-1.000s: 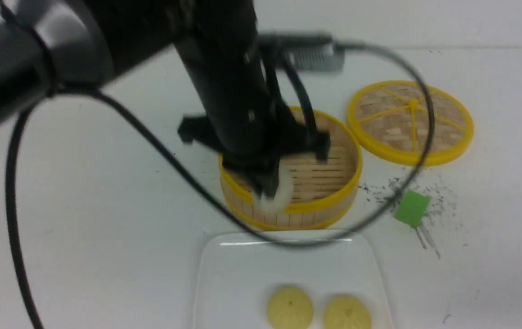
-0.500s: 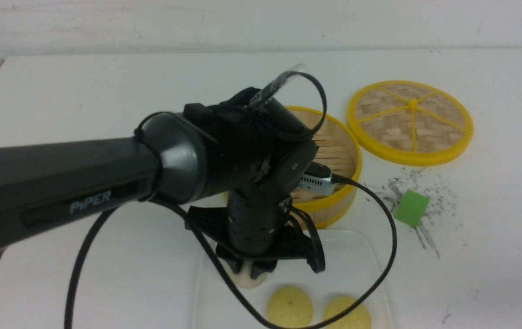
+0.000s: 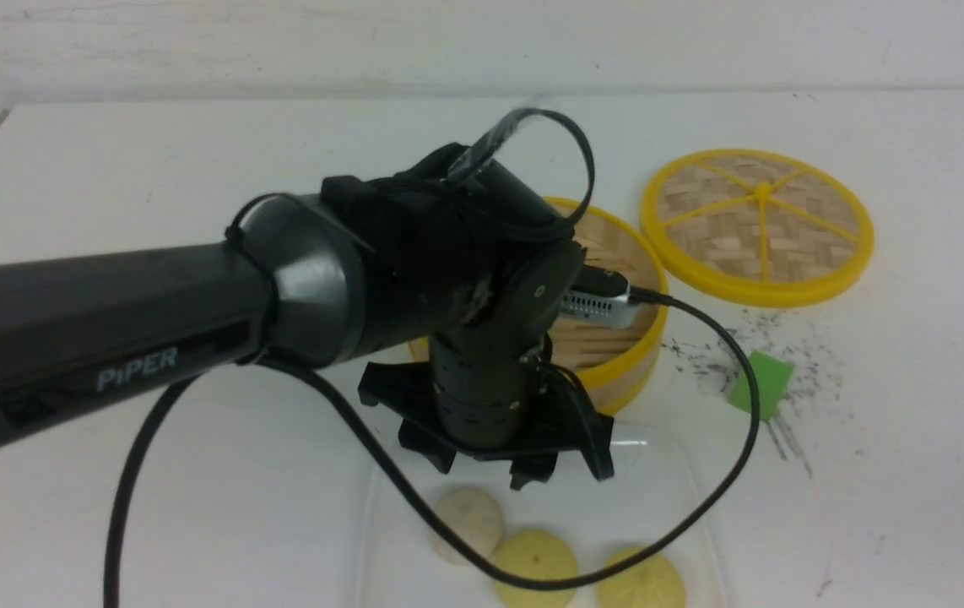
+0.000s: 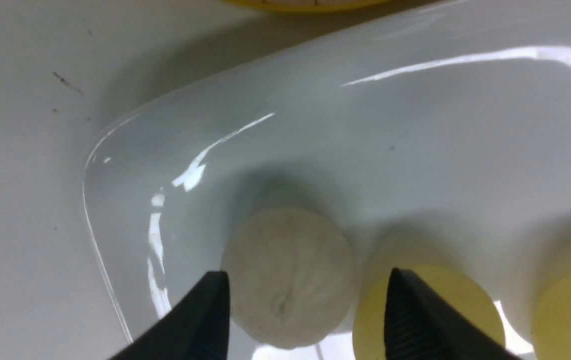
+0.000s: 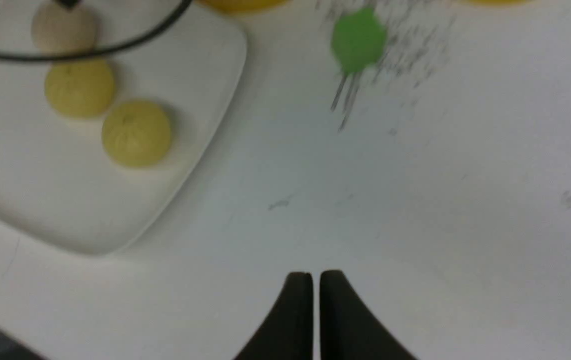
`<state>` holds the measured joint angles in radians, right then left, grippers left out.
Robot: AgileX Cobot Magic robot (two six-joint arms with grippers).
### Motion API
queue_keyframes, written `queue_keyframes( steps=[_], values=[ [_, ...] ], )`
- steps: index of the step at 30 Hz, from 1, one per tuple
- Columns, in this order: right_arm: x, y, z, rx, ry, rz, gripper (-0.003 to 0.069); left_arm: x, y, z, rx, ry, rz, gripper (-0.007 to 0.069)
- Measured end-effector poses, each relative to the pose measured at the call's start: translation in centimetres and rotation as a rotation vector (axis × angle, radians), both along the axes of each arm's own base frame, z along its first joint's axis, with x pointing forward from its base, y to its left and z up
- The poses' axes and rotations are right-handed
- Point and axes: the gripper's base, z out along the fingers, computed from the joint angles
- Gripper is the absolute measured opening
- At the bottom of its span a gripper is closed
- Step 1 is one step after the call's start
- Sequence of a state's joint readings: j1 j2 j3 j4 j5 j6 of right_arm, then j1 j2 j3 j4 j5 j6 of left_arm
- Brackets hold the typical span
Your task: Put the steamed buns into the plate on the white tablecloth.
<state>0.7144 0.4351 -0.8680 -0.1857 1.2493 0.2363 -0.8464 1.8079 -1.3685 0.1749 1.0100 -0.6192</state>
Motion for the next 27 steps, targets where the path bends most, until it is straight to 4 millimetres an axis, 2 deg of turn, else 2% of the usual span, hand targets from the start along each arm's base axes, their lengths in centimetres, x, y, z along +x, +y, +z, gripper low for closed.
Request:
queue_keyframes(
  steps=[2,4,6,8,11,16,18,22,27],
  values=[
    [-1.6,-1.9,1.0,0.04,-0.109,-0.027,0.0047,0.0,0.0,0.1,-0.001,-0.001,0.0,0.0413],
    [-2.7,-3.2,1.0,0.072,-0.165,-0.044,0.0047,0.0,0.0,0.1,-0.001,-0.001,0.0,0.04],
    [-3.9,-4.3,0.1,0.13,-0.204,-0.071,0.005,0.0,0.0,0.1,-0.001,-0.001,0.0,0.0382],
    [-4.1,-4.4,-0.8,0.205,-0.247,-0.085,0.0052,0.0,0.0,0.1,-0.001,-0.001,0.001,0.0366],
    [-3.2,-3.4,-2.6,0.326,-0.383,-0.061,0.0055,0.0,0.0,0.1,-0.001,-0.001,0.001,0.0329],
    [-1.0,-1.1,-4.5,0.374,-0.572,0.015,0.0031,0.0,0.0,0.1,-0.002,-0.001,0.001,0.0265],
    [-0.8,-0.4,-4.6,0.436,-0.557,0.039,-0.0001,0.0,0.0,0.1,-0.002,-0.001,0.002,0.0243],
    [-1.0,0.3,-5.1,0.512,-0.447,0.067,-0.0016,0.0,0.0,0.1,-0.002,-0.001,0.002,0.0216],
    [-1.4,0.7,-6.3,0.402,-0.365,0.15,-0.0016,0.0,0.0,0.1,0.0,-0.003,0.001,0.0204]
  ],
)
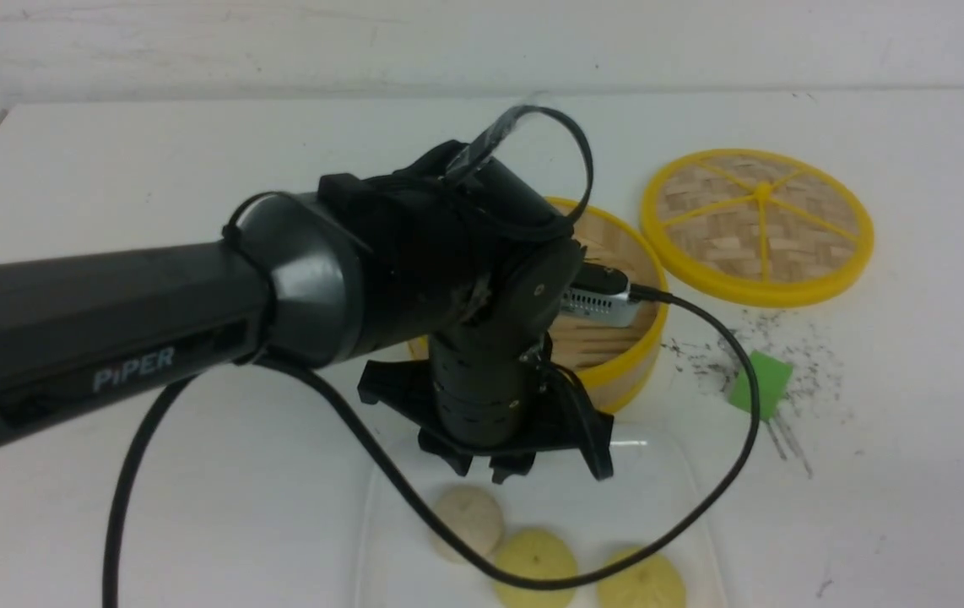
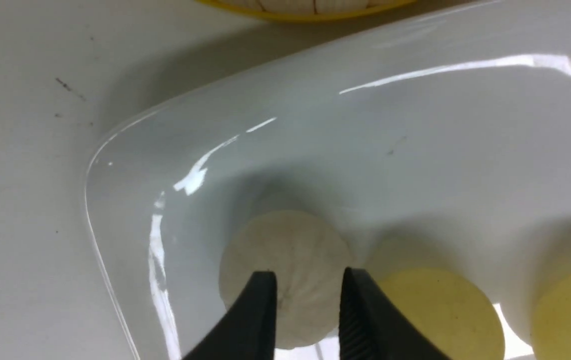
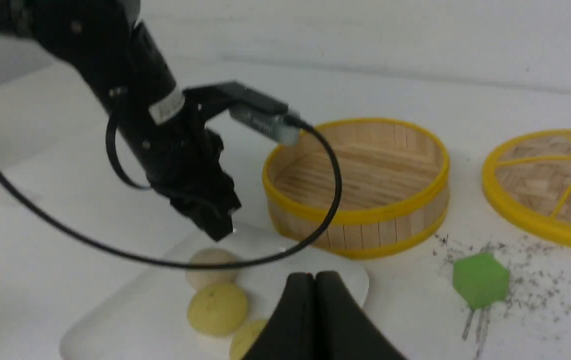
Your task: Put the steamed buns into the plate on the white tablecloth.
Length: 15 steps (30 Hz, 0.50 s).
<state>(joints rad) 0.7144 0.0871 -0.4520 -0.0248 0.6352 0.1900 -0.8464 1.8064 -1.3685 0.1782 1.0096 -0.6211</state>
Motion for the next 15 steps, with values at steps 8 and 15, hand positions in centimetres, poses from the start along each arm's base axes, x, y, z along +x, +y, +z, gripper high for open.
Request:
queue_keyframes(
  steps=[8,15],
  values=[
    [-0.15,0.22,0.17,-0.031,-0.051,0.04,-0.0014,0.03,0.01,0.01,0.002,-0.004,-0.002,0.019],
    [-0.13,0.21,0.23,-0.034,-0.063,0.039,-0.0011,-0.25,0.43,-0.08,0.064,0.025,-0.064,0.0055]
  ],
)
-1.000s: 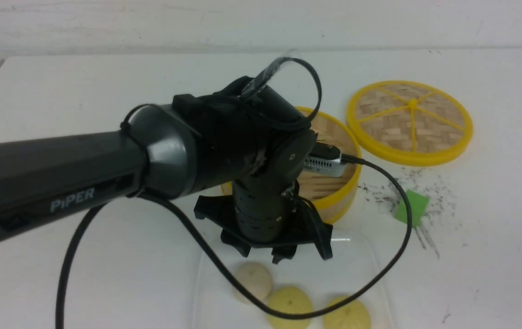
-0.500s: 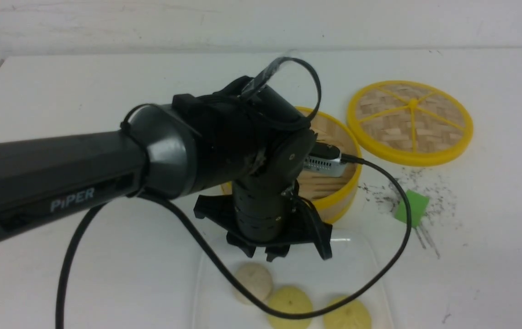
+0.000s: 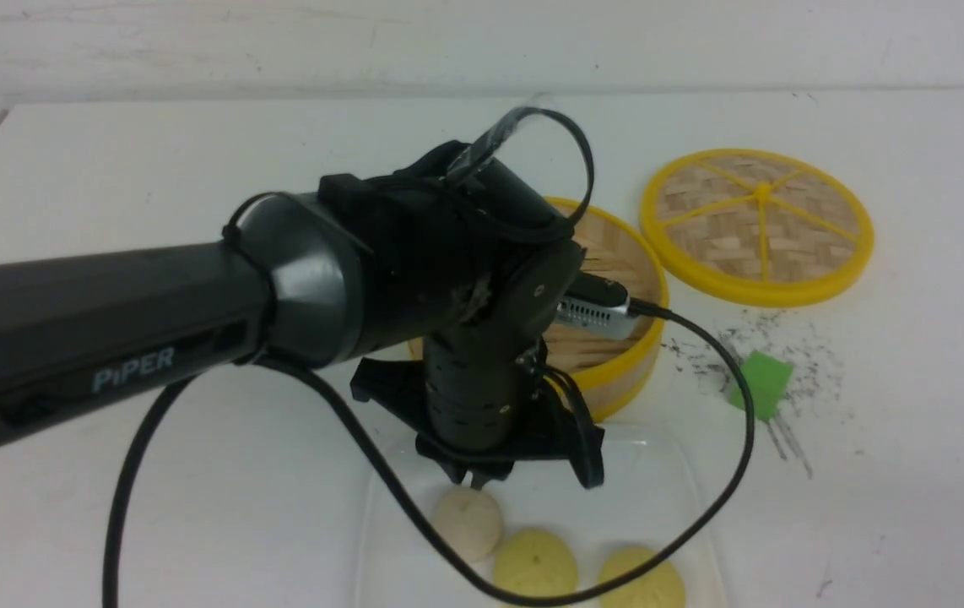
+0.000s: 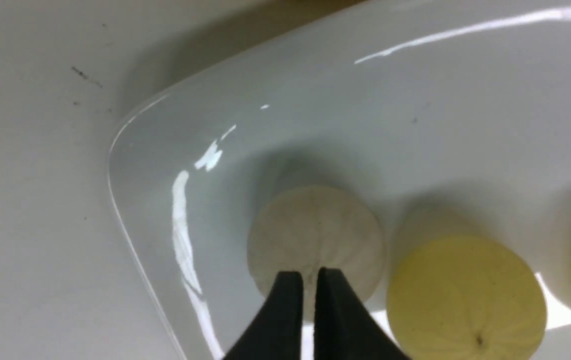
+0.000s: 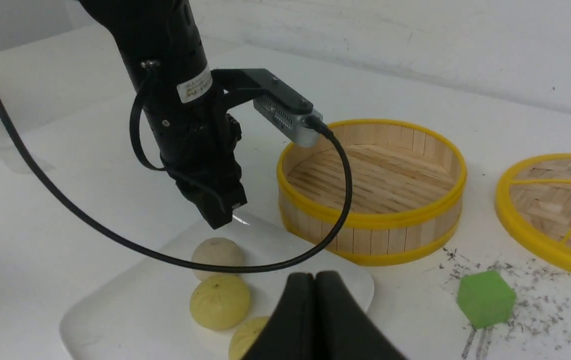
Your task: Put the steamed buns into the plate on the white tablecloth.
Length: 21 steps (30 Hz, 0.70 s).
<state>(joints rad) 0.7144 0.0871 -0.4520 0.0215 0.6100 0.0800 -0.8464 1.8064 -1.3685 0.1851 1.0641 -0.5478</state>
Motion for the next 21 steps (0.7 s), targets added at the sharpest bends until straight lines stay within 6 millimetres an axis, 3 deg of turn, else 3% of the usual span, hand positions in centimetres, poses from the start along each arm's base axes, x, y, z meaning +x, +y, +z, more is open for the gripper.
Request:
queue_keyframes(
  steps=[3,15,21],
  values=[
    [0.0,0.0,0.0,0.001,-0.002,0.0,-0.0011,0.0,0.1,0.0,0.019,0.005,-0.021,0.0002],
    [0.0,0.0,-0.1,-0.002,0.003,0.0,-0.0005,0.1,0.3,0.1,0.039,-0.013,-0.033,0.0002],
    [0.5,0.1,-2.2,0.005,-0.016,-0.086,-0.0001,0.3,0.3,0.1,0.042,-0.028,-0.04,0.0002]
  ],
)
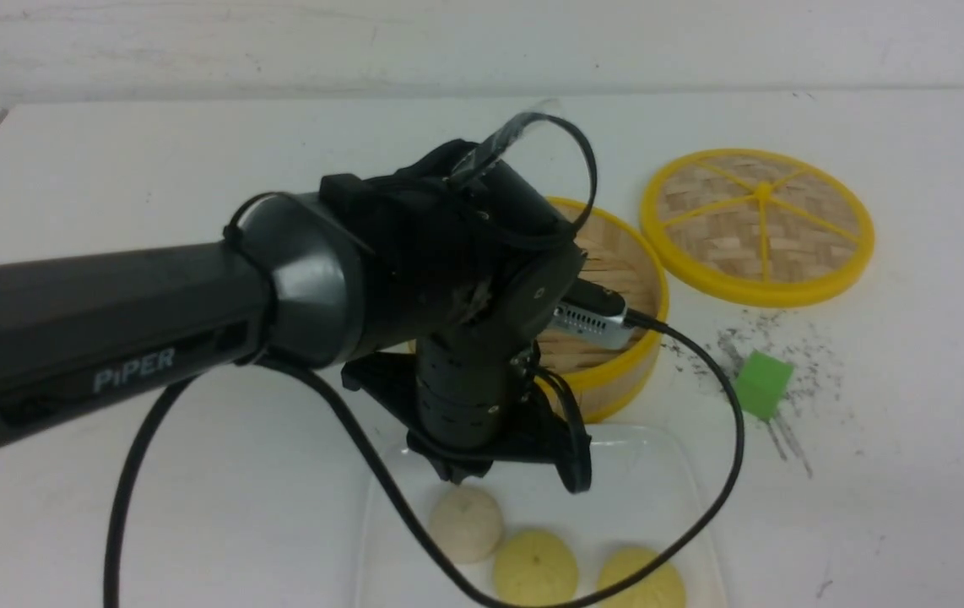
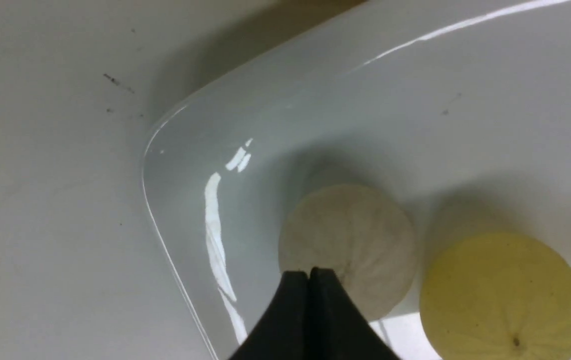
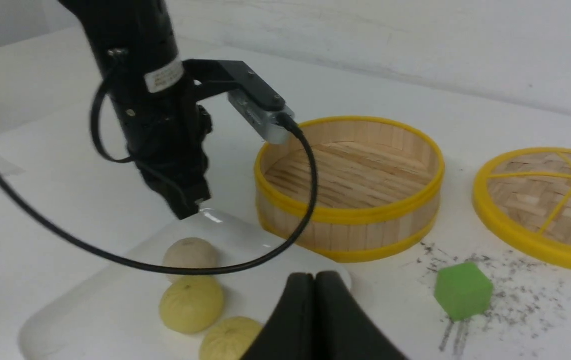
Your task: Put the steamed buns into the plate on the white tablecloth.
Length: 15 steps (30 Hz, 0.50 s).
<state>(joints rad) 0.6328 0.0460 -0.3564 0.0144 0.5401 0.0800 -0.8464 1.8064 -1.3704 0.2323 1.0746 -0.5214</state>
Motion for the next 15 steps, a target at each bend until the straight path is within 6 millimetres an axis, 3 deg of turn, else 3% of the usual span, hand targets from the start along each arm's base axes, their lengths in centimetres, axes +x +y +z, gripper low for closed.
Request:
queue_keyframes(
  steps=[8,12,13,15],
  values=[
    [1.6,-0.6,-6.2,-0.085,0.079,-0.298,0.0003,0.4,-0.1,0.5,-0.014,-0.058,-0.044,0.0002],
    [2.1,-1.3,-9.2,-0.145,0.155,-0.449,0.0009,-0.1,1.2,4.1,-0.034,-0.174,-0.071,0.0002],
    [2.1,-1.3,-9.4,-0.147,0.16,-0.454,0.0009,0.0,1.2,4.1,-0.033,-0.176,-0.071,0.0002],
    [2.3,-1.5,-10.5,-0.158,0.19,-0.507,0.0012,-0.8,2.4,7.0,-0.073,-0.252,-0.074,0.0002]
  ],
)
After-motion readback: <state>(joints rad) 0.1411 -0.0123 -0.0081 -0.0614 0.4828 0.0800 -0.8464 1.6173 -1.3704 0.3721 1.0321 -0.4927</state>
